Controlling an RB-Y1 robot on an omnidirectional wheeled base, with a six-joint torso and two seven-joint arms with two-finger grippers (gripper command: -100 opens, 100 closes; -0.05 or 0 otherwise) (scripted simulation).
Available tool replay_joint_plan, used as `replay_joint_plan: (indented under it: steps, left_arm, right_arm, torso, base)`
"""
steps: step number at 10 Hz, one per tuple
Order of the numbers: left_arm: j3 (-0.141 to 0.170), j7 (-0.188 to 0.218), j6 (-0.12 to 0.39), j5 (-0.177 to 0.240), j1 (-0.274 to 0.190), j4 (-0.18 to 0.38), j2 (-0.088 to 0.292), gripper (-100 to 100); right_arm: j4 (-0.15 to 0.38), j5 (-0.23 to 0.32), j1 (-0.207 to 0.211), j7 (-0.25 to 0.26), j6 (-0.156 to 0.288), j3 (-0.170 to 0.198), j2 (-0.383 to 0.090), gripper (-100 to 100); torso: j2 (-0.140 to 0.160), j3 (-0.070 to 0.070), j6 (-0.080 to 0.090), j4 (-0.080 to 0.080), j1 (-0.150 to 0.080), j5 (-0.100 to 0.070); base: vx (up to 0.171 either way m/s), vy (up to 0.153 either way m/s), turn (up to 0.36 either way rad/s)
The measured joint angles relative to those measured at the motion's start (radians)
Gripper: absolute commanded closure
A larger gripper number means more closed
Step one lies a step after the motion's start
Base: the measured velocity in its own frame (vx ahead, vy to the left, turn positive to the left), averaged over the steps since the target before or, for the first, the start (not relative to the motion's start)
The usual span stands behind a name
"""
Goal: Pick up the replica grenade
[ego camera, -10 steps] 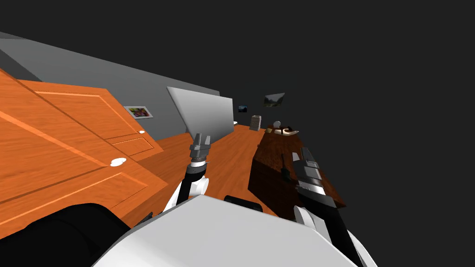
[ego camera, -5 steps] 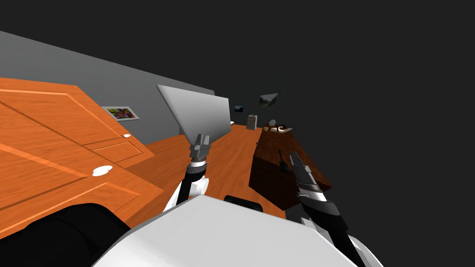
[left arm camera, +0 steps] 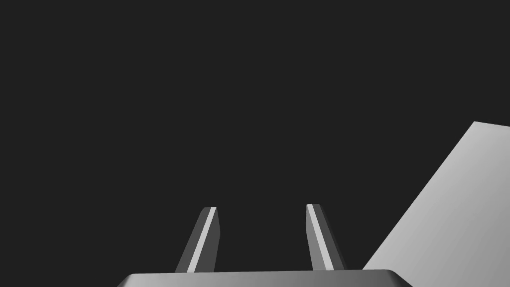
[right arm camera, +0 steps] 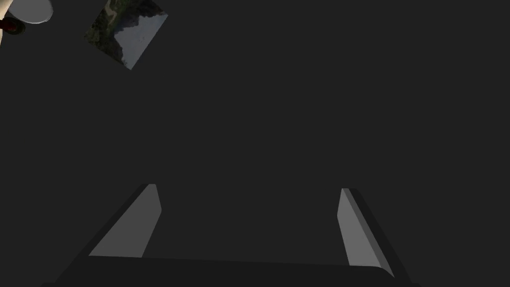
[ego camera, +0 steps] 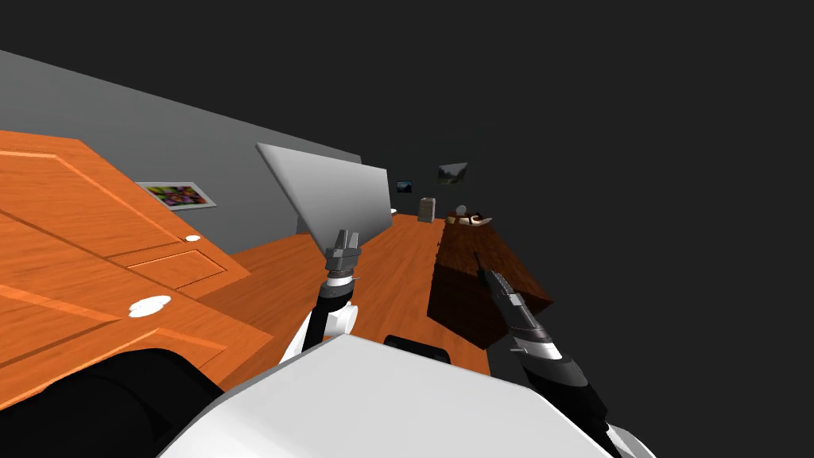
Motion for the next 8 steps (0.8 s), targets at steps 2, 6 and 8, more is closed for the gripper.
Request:
replay_joint_plan:
  steps: [2,6,8]
  left_arm:
    - [0.0,0.0,0.0,0.0,0.0,0.0,0.0,0]
    - [0.0,0.0,0.0,0.0,0.0,0.0,0.0,0]
    - [0.0,0.0,0.0,0.0,0.0,0.0,0.0,0]
  right_arm:
    - [0.008,0.044,0.027,0.031,-0.027,-0.002,-0.019,-100]
    - [0.049,0.136,0.061,0.102,-0.074,0.002,-0.048,-100]
    - [0.067,0.197,0.104,0.153,-0.109,0.003,-0.072,-100]
  torso:
    - [0.0,0.0,0.0,0.0,0.0,0.0]
    - [-0.001,0.0,0.0,0.0,0.0,0.0]
    - [-0.001,-0.001,0.0,0.0,0.003,0.001]
  base:
    - [-0.058,0.075,-0.104]
    - [-0.044,0.082,-0.097]
    - [-0.031,0.1,-0.12]
